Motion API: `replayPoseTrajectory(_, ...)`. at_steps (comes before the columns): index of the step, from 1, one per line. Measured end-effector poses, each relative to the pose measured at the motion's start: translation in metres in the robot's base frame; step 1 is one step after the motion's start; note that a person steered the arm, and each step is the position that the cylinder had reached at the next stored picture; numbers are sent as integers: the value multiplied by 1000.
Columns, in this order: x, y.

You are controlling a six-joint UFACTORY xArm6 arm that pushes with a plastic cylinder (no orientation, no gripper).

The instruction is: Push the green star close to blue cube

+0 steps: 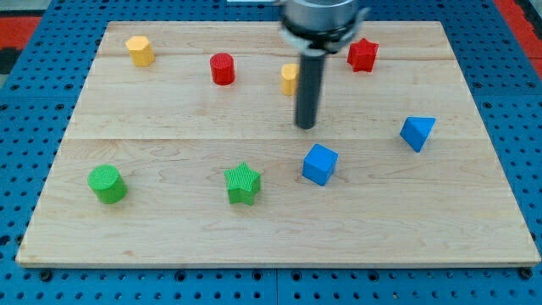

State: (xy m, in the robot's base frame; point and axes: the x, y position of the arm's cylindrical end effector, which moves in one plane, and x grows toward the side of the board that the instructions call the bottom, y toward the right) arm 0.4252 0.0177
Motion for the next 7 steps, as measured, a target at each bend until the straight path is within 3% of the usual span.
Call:
replayPoseTrajectory(1,35,-31)
replayPoseTrajectory(2,42,-47)
replayPoseTrajectory(4,80,-43)
replayPoseTrajectory(6,-7,-109)
replayPoseTrajectory(7,-13,-192)
